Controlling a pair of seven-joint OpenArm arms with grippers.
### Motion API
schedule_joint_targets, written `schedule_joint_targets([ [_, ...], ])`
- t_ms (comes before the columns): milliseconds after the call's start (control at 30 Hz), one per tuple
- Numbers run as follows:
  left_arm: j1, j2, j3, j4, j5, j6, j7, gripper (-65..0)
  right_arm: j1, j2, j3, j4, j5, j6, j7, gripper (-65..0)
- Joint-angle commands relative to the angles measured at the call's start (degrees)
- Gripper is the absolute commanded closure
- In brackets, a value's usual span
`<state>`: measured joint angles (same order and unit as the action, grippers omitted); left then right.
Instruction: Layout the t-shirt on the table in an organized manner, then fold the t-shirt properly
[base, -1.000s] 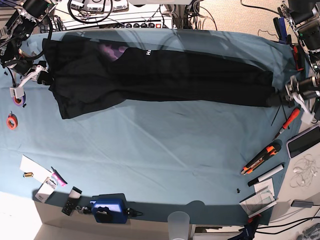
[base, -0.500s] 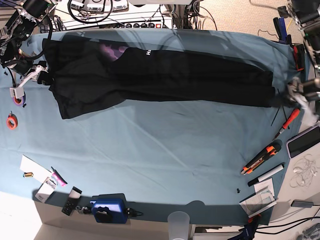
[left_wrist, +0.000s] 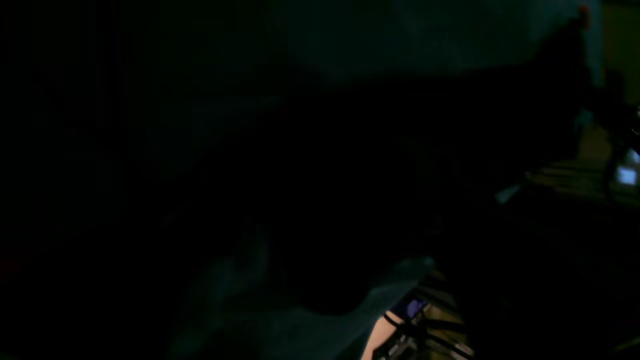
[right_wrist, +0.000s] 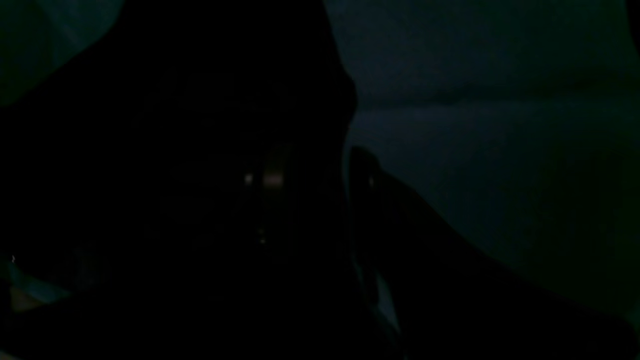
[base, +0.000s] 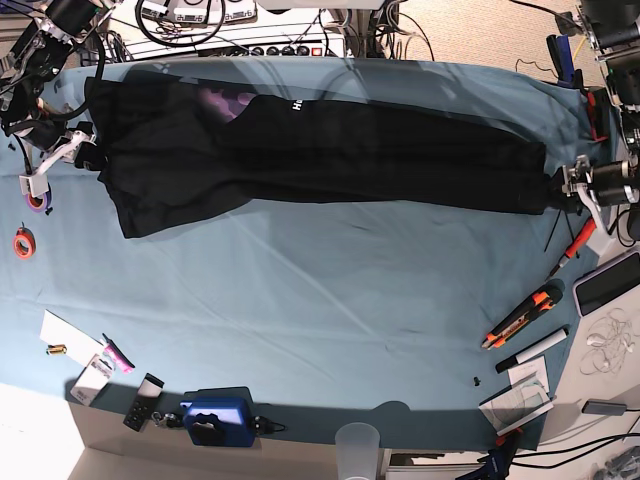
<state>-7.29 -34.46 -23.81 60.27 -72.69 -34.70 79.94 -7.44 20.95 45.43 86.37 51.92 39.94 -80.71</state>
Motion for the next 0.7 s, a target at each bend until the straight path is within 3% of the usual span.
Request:
schedule_joint_targets([
  [0,-0.46,-0.9,-0.24,0.35,-0.17,0.39,0.06,-43.0,0.63,1.46,0.37,1.01,0.96,0.06,1.7,-18.7],
  [233,-0.44,0.13,-0.2,0.39,-1.46,0.66,0.06,-42.9,0.79,1.46,0.37,1.01,0.94,0.06,1.75,-18.7],
  [333,-0.26,1.88,0.83,0.81,3.63,0.7,0.06,-42.9,0.79,1.46,0.37,1.01,0.94,0.06,1.75,-18.7],
  [433,-0.15,3.04,4.74,3.76,7.58,3.98,0.06,-42.6,0.81,1.46,0.37,1.01,0.96,0.06,1.88,-18.7],
  [567,-0.15,2.99,11.87,11.85,9.81,5.2,0.06,-42.5,0.76,1.46,0.37,1.01,0.9,0.06,1.77,-18.7],
  [667,0.04,3.02,12.74,18.29,14.47,6.67,0.06,-42.5,0.79,1.49,0.37,1.01,-0.44,0.06,1.66,-18.7],
])
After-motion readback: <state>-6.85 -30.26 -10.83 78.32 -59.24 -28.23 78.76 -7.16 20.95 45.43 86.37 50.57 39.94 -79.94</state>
